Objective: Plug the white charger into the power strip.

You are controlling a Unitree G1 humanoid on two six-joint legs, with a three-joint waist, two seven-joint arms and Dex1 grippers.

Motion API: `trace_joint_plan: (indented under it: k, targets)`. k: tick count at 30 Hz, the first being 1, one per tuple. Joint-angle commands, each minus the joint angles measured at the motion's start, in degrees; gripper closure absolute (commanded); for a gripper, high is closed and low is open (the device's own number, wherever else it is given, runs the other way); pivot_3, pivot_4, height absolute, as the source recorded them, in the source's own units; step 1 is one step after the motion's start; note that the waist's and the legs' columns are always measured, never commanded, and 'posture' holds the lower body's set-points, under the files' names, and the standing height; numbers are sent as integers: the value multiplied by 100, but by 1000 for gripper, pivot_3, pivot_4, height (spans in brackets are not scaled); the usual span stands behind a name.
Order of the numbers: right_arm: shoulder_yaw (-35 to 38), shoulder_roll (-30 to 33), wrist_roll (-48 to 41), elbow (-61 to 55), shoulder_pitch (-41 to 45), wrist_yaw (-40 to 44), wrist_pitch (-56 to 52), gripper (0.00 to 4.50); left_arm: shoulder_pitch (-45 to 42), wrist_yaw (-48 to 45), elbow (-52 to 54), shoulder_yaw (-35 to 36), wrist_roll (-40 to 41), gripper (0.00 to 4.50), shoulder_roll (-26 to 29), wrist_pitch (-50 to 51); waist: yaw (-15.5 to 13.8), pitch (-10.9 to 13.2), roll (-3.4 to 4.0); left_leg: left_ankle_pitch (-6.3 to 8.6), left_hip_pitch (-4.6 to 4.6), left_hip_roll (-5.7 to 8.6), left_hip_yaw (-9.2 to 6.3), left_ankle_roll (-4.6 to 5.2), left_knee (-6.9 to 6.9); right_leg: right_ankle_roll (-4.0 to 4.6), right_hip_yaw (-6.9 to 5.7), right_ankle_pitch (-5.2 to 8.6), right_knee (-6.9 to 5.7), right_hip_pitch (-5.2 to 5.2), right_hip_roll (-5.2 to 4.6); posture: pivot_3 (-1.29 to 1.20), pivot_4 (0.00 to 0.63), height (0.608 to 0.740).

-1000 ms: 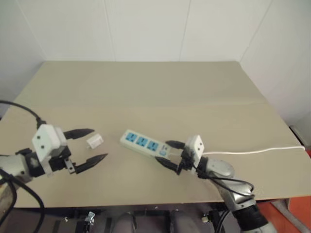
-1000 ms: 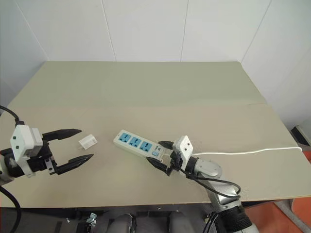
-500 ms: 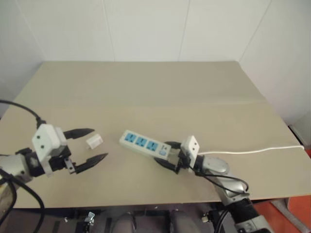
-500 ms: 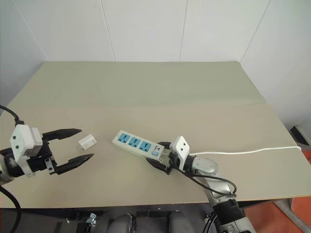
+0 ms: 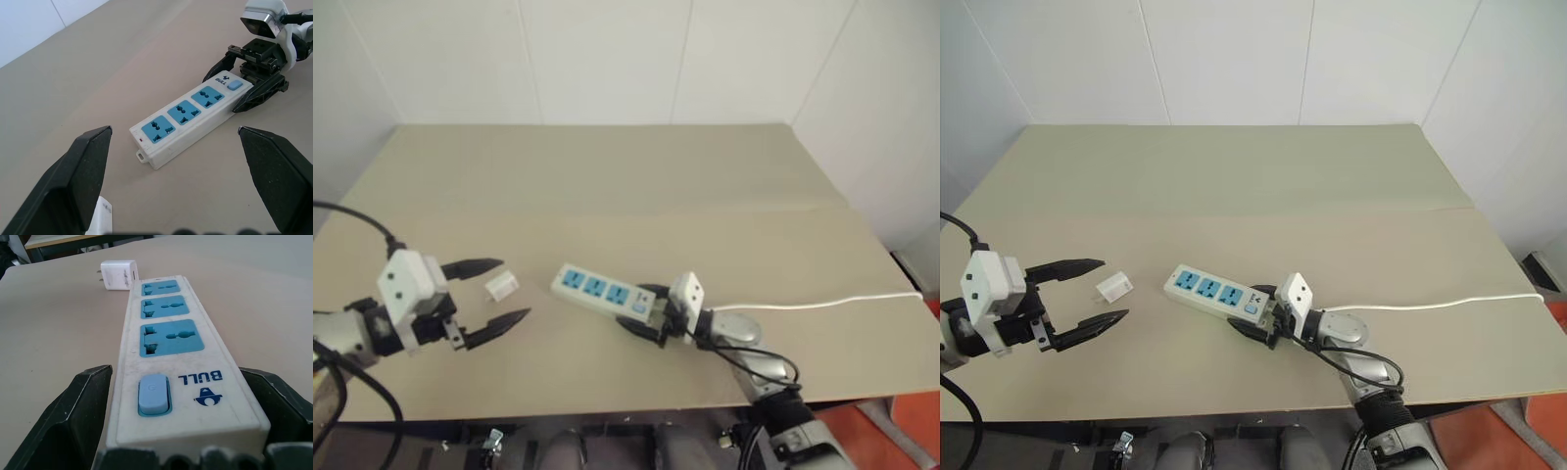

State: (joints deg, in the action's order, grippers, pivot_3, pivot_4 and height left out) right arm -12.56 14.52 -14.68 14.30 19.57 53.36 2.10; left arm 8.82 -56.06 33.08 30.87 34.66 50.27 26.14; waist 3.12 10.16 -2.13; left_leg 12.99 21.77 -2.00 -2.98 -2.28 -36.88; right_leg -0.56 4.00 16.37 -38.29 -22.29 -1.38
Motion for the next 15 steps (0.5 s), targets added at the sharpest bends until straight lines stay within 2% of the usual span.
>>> trace_joint_plan:
  k: [1, 3, 8, 15]
  targets:
    - [-47, -98, 34, 226, 20, 152, 124, 32, -55, -36, 60, 62, 9, 0, 80, -136, 18, 0, 0, 0, -2, -1, 0, 0, 0, 0, 0, 0, -1, 1, 1, 0, 150, 740]
    - [-88, -103, 39, 360, 74, 307, 115, 32, -59, -47, 41, 65, -7, 0, 79, -148, 39, -1, 0, 0, -3, -1, 0, 0, 0, 0, 0, 0, -1, 2, 1, 0, 150, 740]
    - [-203, -68, 194, 642, 228, 580, 165, 1033, -74, -80, 15, 66, -39, 0, 69, -173, 87, -3, -3, 0, -7, -2, 0, 0, 1, 0, 1, 0, -2, 4, 1, 0, 150, 740]
    - [-212, -80, 439, 1042, 376, 635, 526, 1041, -65, -150, -44, 112, -61, 0, 87, -226, 93, -5, -4, 0, -20, -2, 3, 0, 1, 0, 5, 0, -11, 8, 2, 0, 150, 740]
